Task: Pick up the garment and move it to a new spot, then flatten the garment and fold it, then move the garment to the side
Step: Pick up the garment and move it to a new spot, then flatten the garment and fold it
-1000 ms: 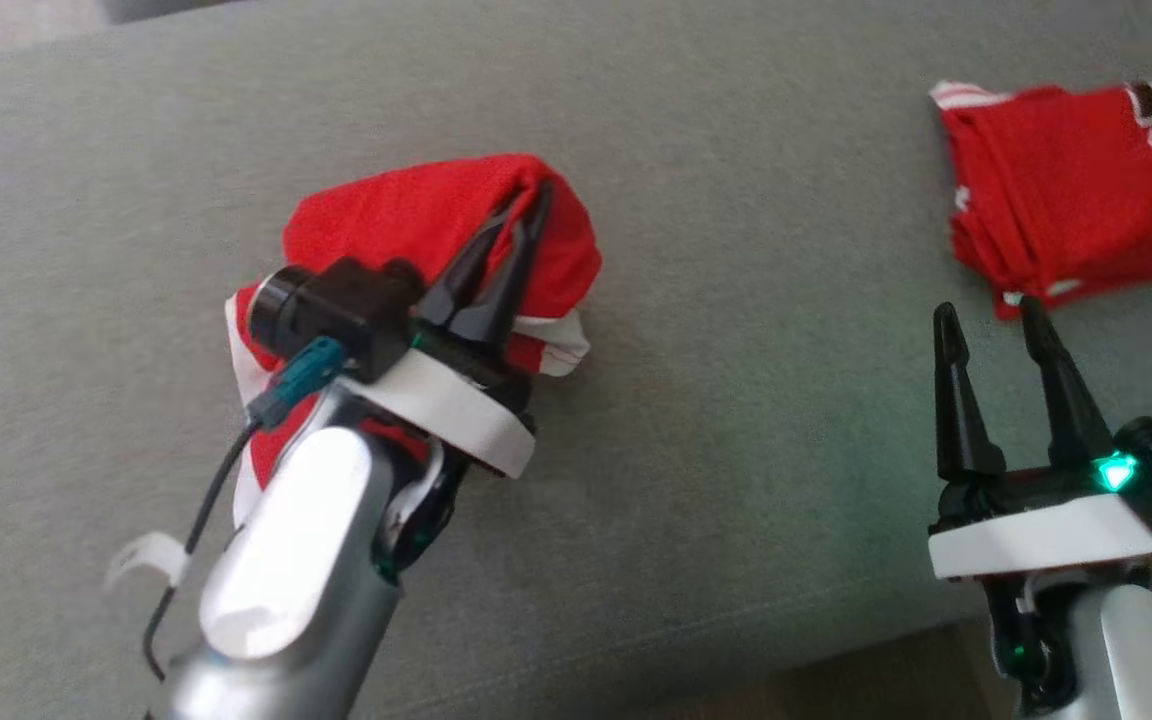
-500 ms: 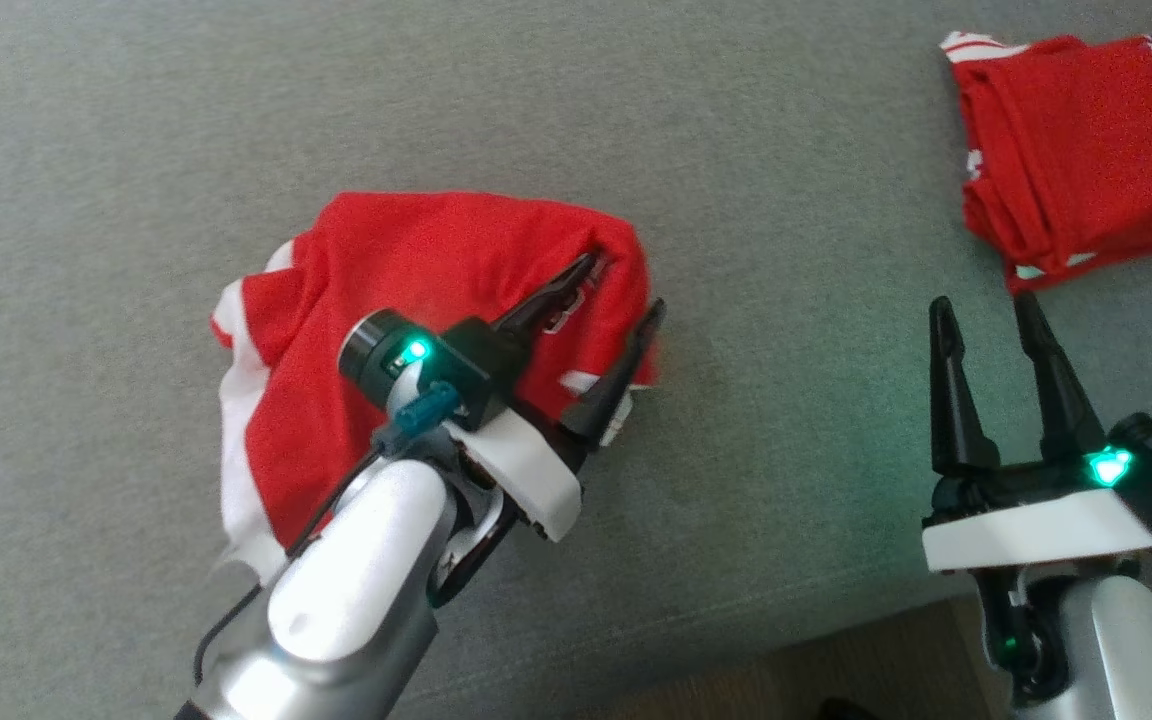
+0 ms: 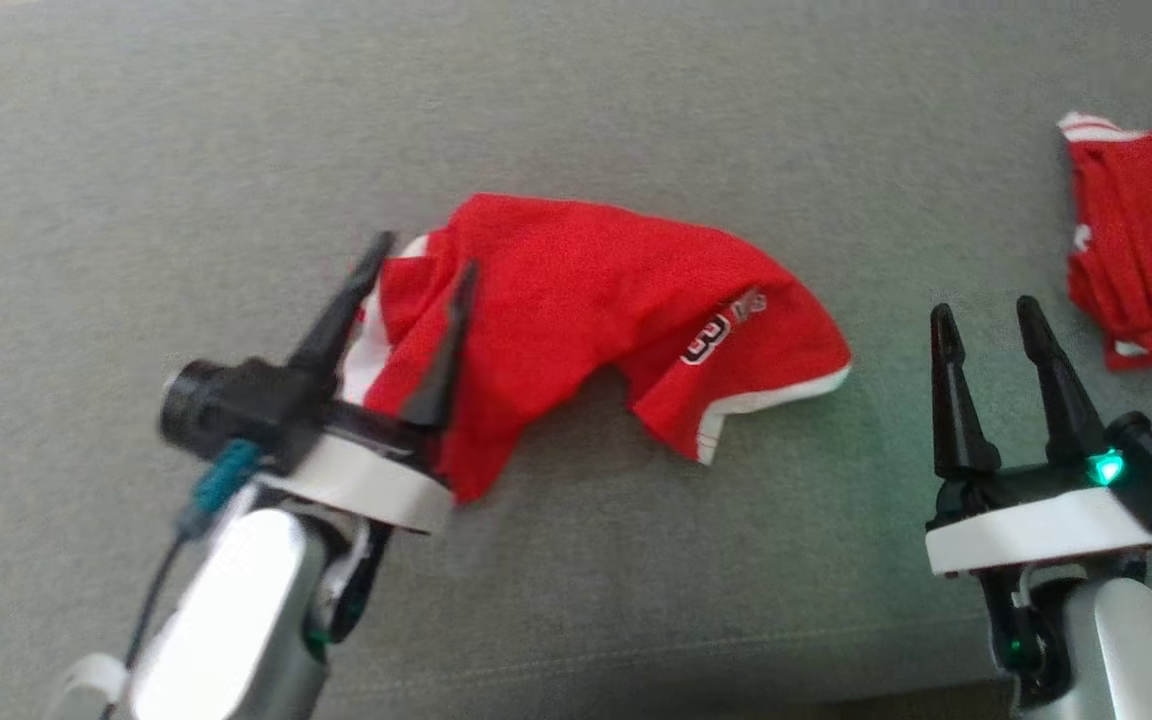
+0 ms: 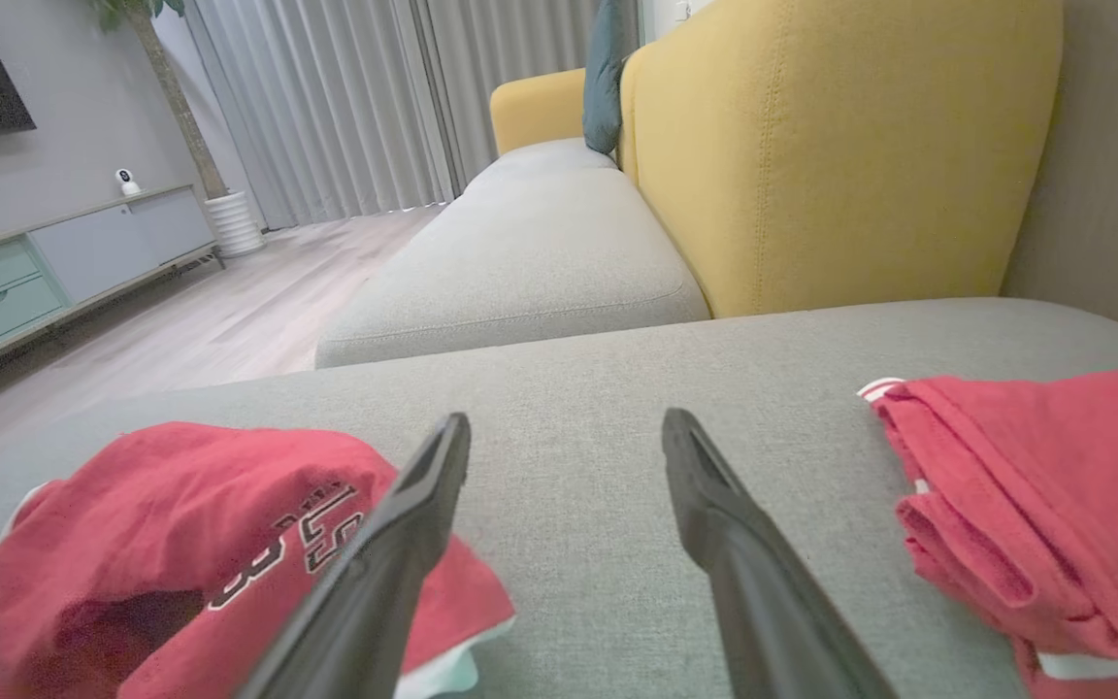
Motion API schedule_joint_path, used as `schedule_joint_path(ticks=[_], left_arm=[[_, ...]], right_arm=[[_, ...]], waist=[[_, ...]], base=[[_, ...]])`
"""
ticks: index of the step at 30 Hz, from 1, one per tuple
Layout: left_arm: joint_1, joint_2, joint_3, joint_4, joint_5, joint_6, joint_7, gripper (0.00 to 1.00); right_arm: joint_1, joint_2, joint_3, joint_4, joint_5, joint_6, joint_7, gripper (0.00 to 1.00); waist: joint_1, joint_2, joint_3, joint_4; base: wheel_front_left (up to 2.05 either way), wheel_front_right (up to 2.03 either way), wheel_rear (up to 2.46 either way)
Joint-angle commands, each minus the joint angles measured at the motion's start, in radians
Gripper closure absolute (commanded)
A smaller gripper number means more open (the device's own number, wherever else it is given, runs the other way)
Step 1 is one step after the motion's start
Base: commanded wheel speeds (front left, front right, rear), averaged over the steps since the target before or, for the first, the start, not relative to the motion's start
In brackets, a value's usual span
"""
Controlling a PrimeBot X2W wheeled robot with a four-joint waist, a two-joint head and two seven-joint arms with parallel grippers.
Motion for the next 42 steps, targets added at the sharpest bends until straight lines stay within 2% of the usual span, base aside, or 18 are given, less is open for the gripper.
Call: schedule_joint_path(ticks=[1,4,8,15,23,42], left_arm=[[-0.010,0.024,0.058,-0.039,-0.008,0.014,-0.011,0.00],[0.023,0.031,0.132,-0.058,-0.016,0.045,-0.012,0.00],[0.082,0.040,0.221,-0.072,-0.022,0.066,-0.012,0.00],[0.183,0.046,0.316,-0.073,-0.045,0.042,-0.012,0.00],[0.257,0.037,0.312,-0.062,-0.021,0.011,-0.012,0.00],[0.320,0.031,0.295,-0.055,0.010,0.015,-0.012,0.00]], right_arm=[[-0.014,-0.005,0.019,-0.036,-0.010,-0.001,0.005,0.00],[-0.012,-0.005,0.016,-0.037,-0.018,-0.001,0.016,0.00],[-0.007,-0.005,0.016,-0.038,-0.027,-0.001,0.030,0.00],[0.021,-0.005,0.009,-0.042,-0.037,-0.001,0.052,0.00],[0.074,-0.005,0.007,-0.049,-0.045,-0.001,0.080,0.00],[0.141,-0.005,0.015,-0.067,-0.032,-0.001,0.104,0.00]], waist=[[0.0000,0.0000,-0.027,0.038],[0.0000,0.0000,-0.043,0.073],[0.0000,0.0000,-0.067,0.106],[0.0000,0.0000,-0.113,0.135],[0.0000,0.0000,-0.171,0.130],[0.0000,0.0000,-0.231,0.114]], base=[[0.00,0.00,0.00],[0.00,0.00,0.00],[0.00,0.00,0.00],[0.00,0.00,0.00],[0.00,0.00,0.00],[0.00,0.00,0.00]])
